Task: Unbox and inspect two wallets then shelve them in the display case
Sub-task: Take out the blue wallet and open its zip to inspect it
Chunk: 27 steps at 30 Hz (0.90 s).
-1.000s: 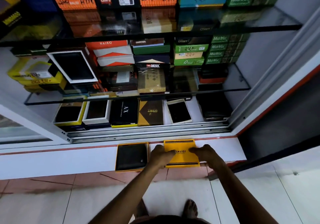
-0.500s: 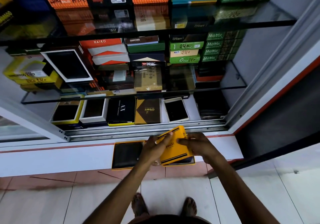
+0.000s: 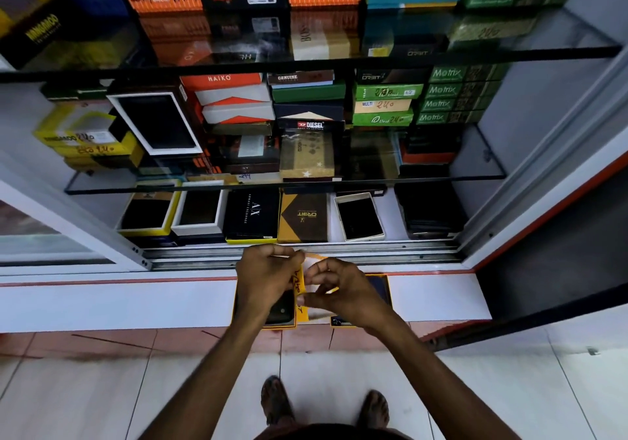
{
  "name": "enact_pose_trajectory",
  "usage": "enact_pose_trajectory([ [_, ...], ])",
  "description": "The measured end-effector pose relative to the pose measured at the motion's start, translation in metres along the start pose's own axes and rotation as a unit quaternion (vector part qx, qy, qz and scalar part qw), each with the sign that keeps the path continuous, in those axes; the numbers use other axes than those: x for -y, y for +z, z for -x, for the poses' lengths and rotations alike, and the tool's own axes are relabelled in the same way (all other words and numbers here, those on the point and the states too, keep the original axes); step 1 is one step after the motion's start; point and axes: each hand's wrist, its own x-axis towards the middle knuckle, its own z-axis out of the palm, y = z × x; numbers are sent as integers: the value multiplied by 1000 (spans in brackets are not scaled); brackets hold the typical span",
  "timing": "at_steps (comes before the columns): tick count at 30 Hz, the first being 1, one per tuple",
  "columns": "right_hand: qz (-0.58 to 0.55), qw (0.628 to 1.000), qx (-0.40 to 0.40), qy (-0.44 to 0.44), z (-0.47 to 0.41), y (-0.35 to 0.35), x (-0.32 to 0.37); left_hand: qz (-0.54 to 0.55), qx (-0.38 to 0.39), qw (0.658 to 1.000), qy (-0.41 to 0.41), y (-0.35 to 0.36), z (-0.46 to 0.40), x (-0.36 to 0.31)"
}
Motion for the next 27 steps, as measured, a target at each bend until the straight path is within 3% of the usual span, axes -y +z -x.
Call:
enact_pose_trajectory([
  [2,-32,999,9,9,-3,-8,3,-18,-10,1000,18,-3,0,5],
  [5,-51,987,-145,49,-5,-38,-10,-42,-14,999,30,-9,-3,11],
  [7,57,963,-259,52,-8,-62,-36,-57,-8,998,40,-14,-6,14],
  [8,139,949,-275,74,-8,-72,-51,-63,-5,997,45,-16,-8,15],
  [10,250,928,-229,158,-7,-83,-77,-79,2,996,52,-18,-11,17],
  [13,276,922,-158,219,-6,-84,-98,-107,18,992,62,-21,-15,18],
  [27,322,908,-184,195,5,-107,-98,-183,53,979,67,-19,-19,20],
])
